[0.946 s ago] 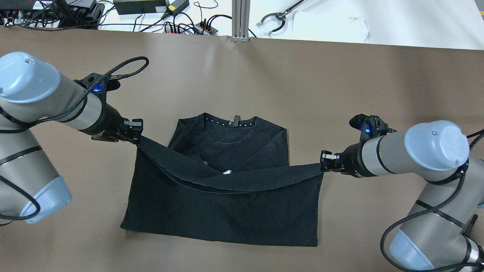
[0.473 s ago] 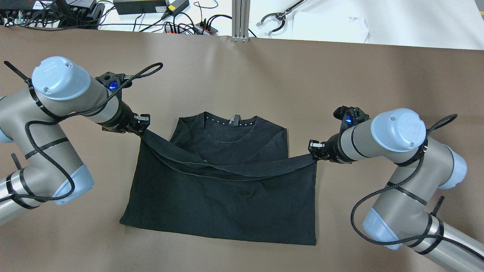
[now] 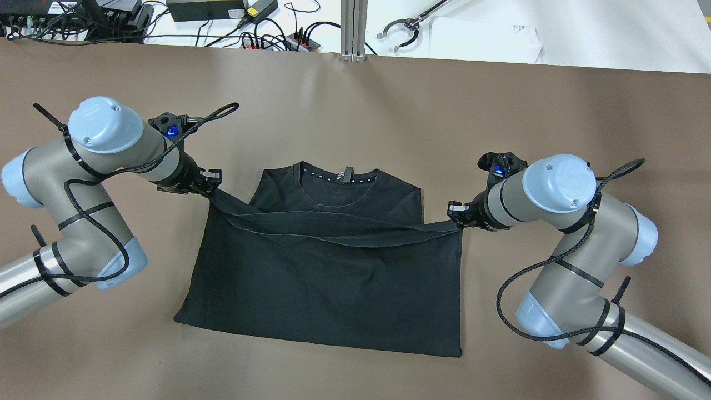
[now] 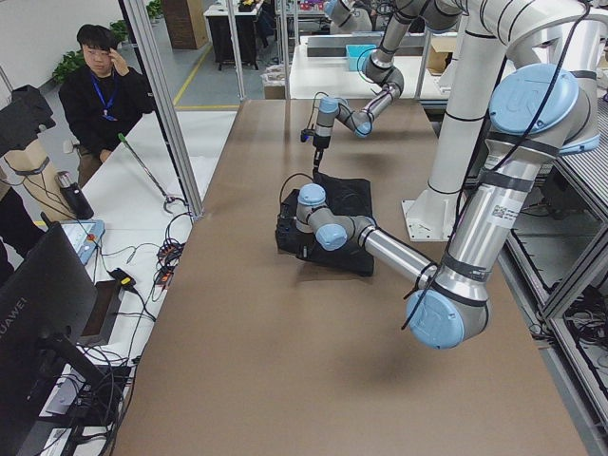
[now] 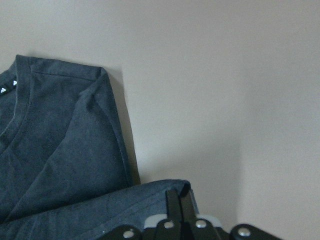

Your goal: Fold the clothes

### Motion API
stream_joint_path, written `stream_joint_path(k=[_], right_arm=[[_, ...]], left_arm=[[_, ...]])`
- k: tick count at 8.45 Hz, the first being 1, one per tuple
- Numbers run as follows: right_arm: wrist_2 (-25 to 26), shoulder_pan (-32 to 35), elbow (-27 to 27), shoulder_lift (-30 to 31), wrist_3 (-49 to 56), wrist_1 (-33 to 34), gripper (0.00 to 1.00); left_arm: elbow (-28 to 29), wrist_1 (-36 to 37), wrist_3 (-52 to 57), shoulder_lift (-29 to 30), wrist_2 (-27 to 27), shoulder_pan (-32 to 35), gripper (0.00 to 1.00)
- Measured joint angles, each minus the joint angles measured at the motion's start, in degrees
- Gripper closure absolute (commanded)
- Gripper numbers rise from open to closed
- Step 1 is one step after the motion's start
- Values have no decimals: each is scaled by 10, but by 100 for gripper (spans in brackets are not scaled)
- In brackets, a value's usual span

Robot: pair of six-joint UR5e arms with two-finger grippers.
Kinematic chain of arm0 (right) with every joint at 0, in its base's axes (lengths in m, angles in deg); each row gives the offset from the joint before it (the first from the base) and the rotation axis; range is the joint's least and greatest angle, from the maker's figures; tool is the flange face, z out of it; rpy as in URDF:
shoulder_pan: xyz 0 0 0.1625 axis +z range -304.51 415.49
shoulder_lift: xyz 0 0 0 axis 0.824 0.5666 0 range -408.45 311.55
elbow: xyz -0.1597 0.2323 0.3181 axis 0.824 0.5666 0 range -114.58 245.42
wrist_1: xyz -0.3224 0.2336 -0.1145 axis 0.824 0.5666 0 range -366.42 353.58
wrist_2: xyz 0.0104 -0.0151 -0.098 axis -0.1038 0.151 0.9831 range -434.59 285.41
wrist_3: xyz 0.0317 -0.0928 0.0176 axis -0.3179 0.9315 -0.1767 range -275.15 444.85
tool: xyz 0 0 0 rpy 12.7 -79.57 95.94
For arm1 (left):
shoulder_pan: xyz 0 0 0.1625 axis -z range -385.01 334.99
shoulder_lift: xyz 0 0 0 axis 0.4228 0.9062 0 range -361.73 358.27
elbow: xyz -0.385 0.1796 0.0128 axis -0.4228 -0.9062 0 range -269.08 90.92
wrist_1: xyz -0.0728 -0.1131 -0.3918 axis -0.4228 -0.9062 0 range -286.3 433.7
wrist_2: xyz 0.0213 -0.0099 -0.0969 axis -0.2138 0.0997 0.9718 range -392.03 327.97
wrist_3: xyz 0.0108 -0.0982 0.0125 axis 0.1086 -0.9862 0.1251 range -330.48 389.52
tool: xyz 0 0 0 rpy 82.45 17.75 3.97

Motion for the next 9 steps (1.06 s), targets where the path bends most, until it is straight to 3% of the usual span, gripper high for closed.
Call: stream_joint_path(k=[3, 4, 5, 6, 9], right_arm=[[0, 27, 2, -2, 27, 1, 100], [1, 31, 5, -2, 28, 2, 62], [2, 33, 15, -3, 29, 2, 20], [3, 33, 26, -4, 31, 2, 6], [0, 33, 32, -18, 56, 2, 6]], left_arm=[[5, -10, 8, 2, 4, 17, 100], [9, -10, 11, 4, 4, 20, 73], [20, -11, 13, 6, 3, 20, 1], [29, -12, 23, 9, 2, 21, 0], [25, -33, 98, 1, 23, 36, 0]])
